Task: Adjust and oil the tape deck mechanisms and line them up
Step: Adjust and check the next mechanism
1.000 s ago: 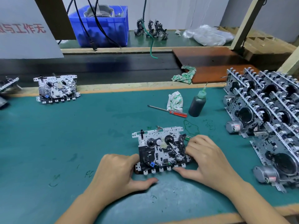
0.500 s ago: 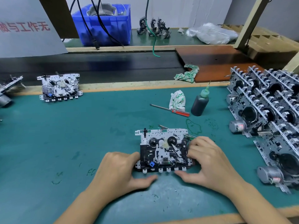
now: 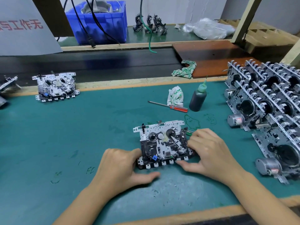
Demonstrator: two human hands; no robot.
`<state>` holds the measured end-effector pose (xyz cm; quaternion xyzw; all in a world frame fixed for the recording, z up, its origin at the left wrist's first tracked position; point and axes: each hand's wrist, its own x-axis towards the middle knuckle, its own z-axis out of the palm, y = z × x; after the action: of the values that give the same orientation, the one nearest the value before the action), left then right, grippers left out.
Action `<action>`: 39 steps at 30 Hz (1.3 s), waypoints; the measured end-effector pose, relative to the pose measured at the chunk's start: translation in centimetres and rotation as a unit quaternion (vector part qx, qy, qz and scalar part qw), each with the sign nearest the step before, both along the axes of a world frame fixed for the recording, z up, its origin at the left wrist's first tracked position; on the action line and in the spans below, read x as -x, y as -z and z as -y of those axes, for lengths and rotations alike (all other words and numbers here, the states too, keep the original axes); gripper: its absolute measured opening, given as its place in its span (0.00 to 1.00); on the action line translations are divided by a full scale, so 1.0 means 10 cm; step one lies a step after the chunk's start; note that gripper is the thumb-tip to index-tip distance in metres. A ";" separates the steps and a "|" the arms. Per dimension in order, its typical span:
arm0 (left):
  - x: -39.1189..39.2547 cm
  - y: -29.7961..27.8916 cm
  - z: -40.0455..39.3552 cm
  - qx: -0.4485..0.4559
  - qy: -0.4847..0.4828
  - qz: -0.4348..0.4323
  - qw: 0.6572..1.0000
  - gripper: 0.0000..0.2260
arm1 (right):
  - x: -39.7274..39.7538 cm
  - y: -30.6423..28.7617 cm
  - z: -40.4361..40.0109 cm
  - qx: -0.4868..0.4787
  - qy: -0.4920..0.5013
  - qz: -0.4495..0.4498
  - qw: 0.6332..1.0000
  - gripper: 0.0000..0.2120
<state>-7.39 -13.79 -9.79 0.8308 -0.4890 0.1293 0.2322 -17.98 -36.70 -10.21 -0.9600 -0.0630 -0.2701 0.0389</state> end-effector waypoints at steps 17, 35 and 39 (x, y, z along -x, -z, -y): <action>0.04 -0.02 0.13 -0.024 -0.141 -0.021 0.990 0.26 | -0.03 -0.01 -0.06 -0.019 -0.001 0.007 1.000 0.26; 0.00 0.00 0.05 -0.038 0.016 -0.001 0.999 0.22 | -0.01 0.02 -0.04 0.004 0.061 0.008 0.998 0.28; 0.01 -0.01 0.05 -0.043 -0.026 -0.004 0.999 0.25 | -0.04 0.03 -0.06 0.002 0.072 0.026 0.997 0.29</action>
<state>-7.50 -14.33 -9.67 0.8528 -0.4716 0.1109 0.1949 -17.63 -36.09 -10.46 -0.9547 0.0045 -0.2970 0.0164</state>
